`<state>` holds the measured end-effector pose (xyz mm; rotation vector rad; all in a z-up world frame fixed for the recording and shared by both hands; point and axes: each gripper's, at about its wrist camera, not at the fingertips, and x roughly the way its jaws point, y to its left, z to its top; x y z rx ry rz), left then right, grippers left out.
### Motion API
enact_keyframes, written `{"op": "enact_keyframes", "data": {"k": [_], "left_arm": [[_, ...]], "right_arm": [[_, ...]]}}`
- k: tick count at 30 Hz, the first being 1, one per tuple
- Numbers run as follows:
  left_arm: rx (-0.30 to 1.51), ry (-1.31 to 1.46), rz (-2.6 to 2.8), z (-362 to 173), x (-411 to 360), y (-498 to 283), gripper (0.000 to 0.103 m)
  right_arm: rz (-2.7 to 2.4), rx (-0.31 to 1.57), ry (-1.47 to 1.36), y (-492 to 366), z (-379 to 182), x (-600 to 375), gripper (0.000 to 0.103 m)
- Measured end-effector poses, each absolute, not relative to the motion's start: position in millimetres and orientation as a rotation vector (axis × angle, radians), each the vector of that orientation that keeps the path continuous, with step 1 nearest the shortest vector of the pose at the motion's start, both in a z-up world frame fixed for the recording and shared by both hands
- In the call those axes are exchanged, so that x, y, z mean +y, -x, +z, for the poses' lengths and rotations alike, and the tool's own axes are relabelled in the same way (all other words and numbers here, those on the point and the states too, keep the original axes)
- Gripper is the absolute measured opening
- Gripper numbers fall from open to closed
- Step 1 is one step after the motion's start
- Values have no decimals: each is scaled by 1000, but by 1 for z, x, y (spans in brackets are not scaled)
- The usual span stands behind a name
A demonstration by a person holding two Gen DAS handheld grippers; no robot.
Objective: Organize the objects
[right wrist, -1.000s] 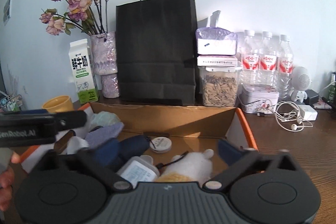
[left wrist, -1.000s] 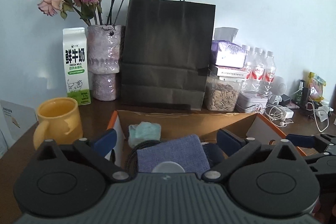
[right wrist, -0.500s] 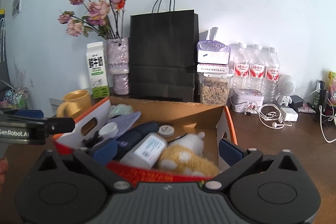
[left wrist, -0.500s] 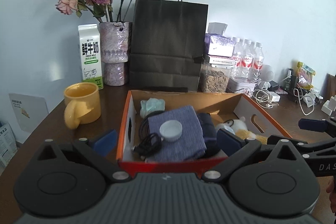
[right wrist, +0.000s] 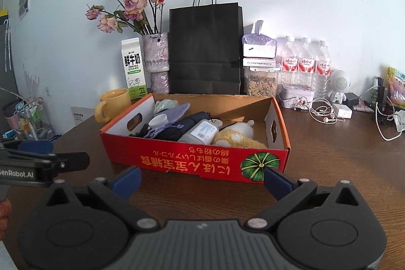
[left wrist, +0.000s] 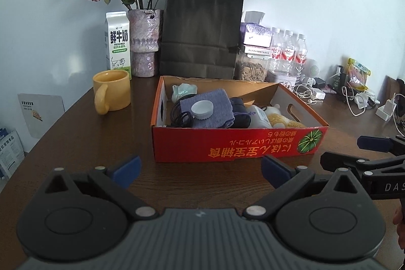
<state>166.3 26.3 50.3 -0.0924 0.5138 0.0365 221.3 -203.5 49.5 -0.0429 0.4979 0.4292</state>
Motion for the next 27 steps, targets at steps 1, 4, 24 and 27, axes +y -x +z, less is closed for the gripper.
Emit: {"op": "enact_keyframes", "data": {"k": [1,4,24,27], "left_arm": [[512,92,36,51,26,-165,103],[507,88,31,52,24,-161,103],[495,90,27,56,23,-154,103],[496,90,26,55,23,-155,103]], "right_arm": [[427,497,43,-218,49,-203,103],[424,492,44,-215,51,-205,103],[424,489,49,-208,55,-204,103],[424,488,48,-208,55,-204,103]]}}
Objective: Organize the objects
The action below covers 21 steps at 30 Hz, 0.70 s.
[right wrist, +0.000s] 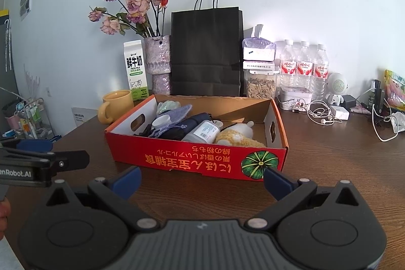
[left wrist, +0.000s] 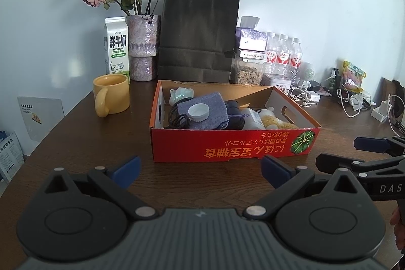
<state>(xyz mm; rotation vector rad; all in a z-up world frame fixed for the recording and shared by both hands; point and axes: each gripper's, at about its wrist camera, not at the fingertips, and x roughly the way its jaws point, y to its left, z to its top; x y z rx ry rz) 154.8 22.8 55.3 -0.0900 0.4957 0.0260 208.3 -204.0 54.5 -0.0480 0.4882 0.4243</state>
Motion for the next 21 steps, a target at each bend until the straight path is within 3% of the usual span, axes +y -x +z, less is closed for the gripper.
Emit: {"op": "enact_keyframes", "data": {"k": [21], "left_arm": [[491,94,6,54,19,-151,103]], "right_arm": [[424,490,48,-207,54,-204,103]]}}
